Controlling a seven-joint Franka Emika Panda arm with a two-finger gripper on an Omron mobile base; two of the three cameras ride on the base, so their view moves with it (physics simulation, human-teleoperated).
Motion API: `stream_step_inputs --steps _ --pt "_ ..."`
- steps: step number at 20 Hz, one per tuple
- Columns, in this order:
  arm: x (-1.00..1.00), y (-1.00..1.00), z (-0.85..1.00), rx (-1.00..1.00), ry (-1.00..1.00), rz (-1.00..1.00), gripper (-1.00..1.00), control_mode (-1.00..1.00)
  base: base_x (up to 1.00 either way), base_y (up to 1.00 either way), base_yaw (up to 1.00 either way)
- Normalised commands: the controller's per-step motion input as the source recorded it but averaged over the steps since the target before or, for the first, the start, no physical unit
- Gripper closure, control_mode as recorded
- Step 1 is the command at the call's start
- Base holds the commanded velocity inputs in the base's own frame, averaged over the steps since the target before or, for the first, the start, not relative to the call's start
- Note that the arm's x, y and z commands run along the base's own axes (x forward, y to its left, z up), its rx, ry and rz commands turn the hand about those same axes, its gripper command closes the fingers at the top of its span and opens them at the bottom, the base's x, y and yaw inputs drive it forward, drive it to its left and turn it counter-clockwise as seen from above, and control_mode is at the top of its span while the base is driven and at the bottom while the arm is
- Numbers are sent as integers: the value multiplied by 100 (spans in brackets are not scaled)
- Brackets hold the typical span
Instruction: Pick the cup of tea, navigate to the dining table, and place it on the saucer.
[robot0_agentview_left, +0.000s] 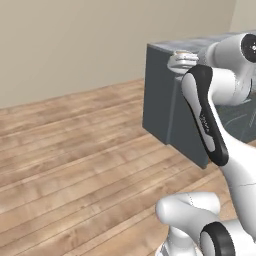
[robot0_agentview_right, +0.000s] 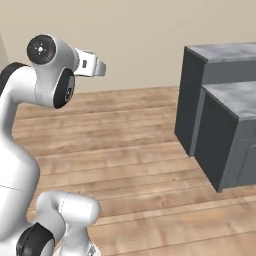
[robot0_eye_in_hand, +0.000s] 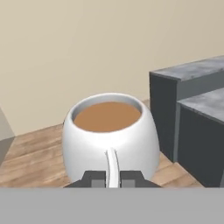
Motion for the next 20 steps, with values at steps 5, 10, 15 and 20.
stream_step_inputs --steps 5,10,15,20 --pt "0 0 0 0 0 0 100 100 100 48 -13" --pt "0 0 0 0 0 0 100 100 100 49 -13" --pt "0 0 0 0 0 0 100 100 100 49 -13" --pt "0 0 0 0 0 0 100 100 100 51 -13"
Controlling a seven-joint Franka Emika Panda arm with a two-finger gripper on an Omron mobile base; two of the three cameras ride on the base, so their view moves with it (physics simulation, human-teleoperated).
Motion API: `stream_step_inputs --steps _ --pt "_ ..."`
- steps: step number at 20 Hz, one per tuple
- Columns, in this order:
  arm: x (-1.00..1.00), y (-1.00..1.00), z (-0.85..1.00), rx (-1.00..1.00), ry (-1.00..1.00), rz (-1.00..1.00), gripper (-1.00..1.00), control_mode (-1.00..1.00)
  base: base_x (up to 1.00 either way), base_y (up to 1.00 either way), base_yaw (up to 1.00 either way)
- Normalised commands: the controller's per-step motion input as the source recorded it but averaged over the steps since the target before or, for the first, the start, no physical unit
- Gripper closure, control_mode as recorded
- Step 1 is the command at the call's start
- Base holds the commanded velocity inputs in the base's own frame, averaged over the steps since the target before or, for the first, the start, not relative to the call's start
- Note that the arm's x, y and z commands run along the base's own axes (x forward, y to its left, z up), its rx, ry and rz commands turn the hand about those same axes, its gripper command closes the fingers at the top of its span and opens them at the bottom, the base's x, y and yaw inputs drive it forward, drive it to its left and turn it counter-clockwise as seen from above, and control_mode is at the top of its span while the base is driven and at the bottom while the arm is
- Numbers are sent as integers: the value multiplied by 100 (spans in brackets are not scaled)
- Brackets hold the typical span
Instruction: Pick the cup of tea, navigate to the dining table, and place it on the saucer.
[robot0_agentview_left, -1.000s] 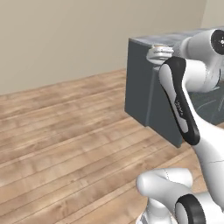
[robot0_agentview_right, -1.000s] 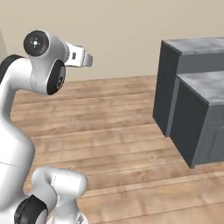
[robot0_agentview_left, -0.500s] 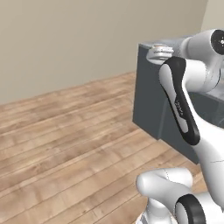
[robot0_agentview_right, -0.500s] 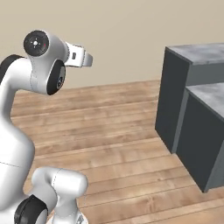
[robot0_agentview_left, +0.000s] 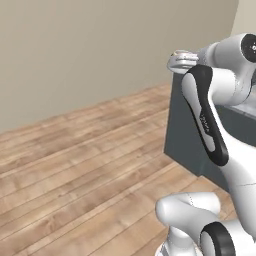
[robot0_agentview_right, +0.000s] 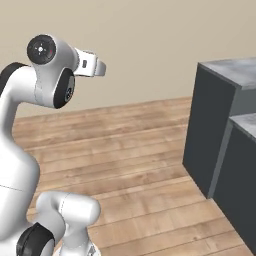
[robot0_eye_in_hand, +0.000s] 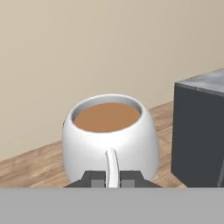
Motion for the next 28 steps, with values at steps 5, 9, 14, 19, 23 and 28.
stream_step_inputs --steps 5,9,14,19,23,28 --pt "0 0 0 0 0 0 100 100 100 53 -15" --pt "0 0 0 0 0 0 100 100 100 53 -16" --pt "0 0 0 0 0 0 100 100 100 47 -22" --pt "0 0 0 0 0 0 100 100 100 45 -35" --pt "0 0 0 0 0 0 100 100 100 50 -37" --pt "0 0 0 0 0 0 100 100 100 55 -38"
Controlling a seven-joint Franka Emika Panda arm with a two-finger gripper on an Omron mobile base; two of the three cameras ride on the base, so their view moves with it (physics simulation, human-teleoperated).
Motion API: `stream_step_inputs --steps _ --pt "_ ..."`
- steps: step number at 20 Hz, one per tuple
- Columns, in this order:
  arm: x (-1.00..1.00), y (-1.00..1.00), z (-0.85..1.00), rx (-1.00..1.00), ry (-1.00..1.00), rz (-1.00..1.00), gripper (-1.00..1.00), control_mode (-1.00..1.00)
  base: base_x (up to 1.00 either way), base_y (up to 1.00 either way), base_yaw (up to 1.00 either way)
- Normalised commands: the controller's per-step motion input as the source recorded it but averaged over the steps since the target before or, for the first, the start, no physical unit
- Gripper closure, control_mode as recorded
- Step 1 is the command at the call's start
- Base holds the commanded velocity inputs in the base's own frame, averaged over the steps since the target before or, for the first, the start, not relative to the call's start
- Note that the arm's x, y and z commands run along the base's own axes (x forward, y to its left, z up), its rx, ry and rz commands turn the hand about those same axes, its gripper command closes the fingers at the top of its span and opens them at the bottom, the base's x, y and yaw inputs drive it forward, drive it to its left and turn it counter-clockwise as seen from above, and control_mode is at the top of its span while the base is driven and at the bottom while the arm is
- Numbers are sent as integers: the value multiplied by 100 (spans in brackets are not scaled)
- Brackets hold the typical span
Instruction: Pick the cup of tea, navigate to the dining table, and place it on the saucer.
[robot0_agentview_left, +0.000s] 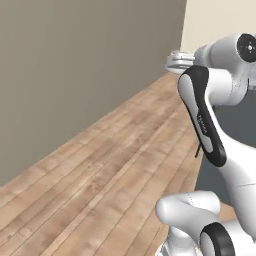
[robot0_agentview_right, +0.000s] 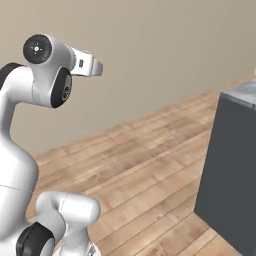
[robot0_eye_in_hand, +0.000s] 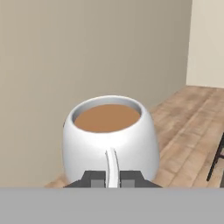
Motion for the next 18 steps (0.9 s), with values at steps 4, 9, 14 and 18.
stream_step_inputs --steps 4,9,14,18 --pt "0 0 0 0 0 0 100 100 100 56 -38" --pt "0 0 0 0 0 0 100 100 100 57 -39" --pt "0 0 0 0 0 0 100 100 100 54 -40" --pt "0 0 0 0 0 0 100 100 100 54 -40"
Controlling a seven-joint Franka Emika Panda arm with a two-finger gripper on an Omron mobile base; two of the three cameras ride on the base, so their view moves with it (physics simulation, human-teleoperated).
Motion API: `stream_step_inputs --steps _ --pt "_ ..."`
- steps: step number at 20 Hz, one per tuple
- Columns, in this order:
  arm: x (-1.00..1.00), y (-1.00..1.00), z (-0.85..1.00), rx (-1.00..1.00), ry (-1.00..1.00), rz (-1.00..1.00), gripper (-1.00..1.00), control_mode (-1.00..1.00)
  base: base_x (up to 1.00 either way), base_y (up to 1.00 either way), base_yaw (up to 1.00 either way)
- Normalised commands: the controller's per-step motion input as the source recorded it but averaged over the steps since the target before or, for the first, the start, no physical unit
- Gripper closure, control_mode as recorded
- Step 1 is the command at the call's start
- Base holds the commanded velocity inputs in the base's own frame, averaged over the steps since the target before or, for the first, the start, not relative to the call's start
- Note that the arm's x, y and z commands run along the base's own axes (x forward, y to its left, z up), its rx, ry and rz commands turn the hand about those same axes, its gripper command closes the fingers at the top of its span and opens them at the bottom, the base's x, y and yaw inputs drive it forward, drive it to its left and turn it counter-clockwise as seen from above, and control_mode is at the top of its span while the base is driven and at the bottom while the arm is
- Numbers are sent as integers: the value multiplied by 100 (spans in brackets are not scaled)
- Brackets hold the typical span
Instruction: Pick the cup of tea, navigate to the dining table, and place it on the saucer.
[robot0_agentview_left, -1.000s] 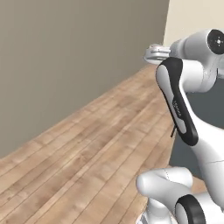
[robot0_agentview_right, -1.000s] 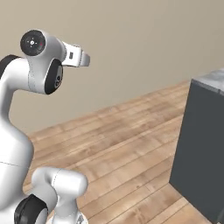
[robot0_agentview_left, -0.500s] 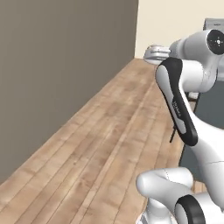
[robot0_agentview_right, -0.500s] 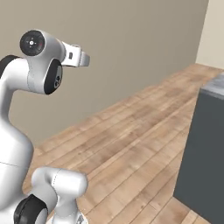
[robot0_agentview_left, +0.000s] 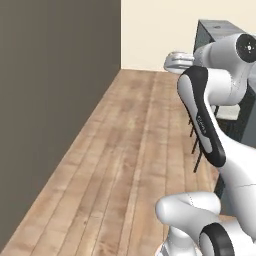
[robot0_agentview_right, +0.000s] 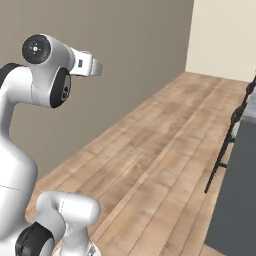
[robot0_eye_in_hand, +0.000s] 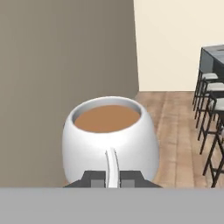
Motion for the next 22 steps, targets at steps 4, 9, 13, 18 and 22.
stream_step_inputs --steps 4,9,13,18,22 --pt "0 0 0 0 0 0 100 100 100 55 -41" --pt "0 0 0 0 0 0 100 100 100 52 -42" --pt "0 0 0 0 0 0 100 100 100 49 -41" --pt "0 0 0 0 0 0 100 100 100 50 -41" --pt "0 0 0 0 0 0 100 100 100 56 -40"
